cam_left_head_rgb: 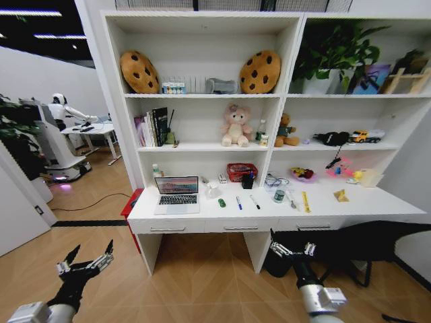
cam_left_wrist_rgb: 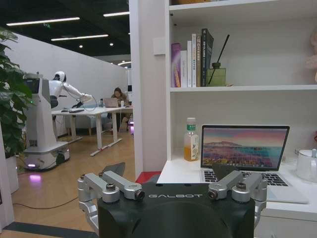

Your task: Organize the objects on the table.

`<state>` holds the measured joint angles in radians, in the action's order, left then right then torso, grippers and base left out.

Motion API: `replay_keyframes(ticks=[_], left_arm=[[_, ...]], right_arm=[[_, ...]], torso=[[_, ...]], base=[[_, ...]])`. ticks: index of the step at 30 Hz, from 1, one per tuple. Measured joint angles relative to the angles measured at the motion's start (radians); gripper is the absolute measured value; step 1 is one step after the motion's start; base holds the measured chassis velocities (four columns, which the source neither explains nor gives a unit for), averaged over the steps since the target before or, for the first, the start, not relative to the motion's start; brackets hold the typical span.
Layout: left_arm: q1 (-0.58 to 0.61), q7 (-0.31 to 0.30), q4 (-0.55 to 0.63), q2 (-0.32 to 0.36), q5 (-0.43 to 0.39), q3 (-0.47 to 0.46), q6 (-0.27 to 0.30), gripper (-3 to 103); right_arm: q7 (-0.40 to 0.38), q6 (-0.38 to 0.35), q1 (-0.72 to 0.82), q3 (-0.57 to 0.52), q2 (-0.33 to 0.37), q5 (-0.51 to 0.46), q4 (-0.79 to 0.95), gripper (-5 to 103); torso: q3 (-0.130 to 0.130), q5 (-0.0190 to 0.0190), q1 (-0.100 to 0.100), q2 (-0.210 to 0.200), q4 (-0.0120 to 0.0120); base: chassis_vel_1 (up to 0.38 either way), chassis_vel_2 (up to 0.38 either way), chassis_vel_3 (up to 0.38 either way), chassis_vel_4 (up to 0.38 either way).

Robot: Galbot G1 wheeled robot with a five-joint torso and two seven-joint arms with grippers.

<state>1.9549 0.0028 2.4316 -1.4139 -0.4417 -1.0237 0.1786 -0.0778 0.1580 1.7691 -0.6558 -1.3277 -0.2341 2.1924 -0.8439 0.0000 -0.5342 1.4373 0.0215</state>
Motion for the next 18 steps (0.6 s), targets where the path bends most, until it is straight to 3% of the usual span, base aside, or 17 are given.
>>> replay_keyframes(ticks=[12, 18], left_arm=[[0.001, 0.034, 0.007, -0.003, 0.059, 0.001, -0.024, 99], [0.003, 0.042, 0.000, -0.008, 0.083, 0.005, -0.038, 99]], right_arm=[[-0.032, -0.006, -0.002, -0.001, -0.003, 0.008, -0.004, 100], [-0.030, 0.001, 0.007, 0.000, -0.009, 0.013, -0.003, 100]], torso=[[0.000, 0.0000, 0.000, 0.000, 0.0001], [0.000, 0.0000, 0.000, 0.000, -0.0001]], base=[[-0.018, 0.011, 0.015, -0.019], [-0.104, 0.112, 0.133, -0.111]])
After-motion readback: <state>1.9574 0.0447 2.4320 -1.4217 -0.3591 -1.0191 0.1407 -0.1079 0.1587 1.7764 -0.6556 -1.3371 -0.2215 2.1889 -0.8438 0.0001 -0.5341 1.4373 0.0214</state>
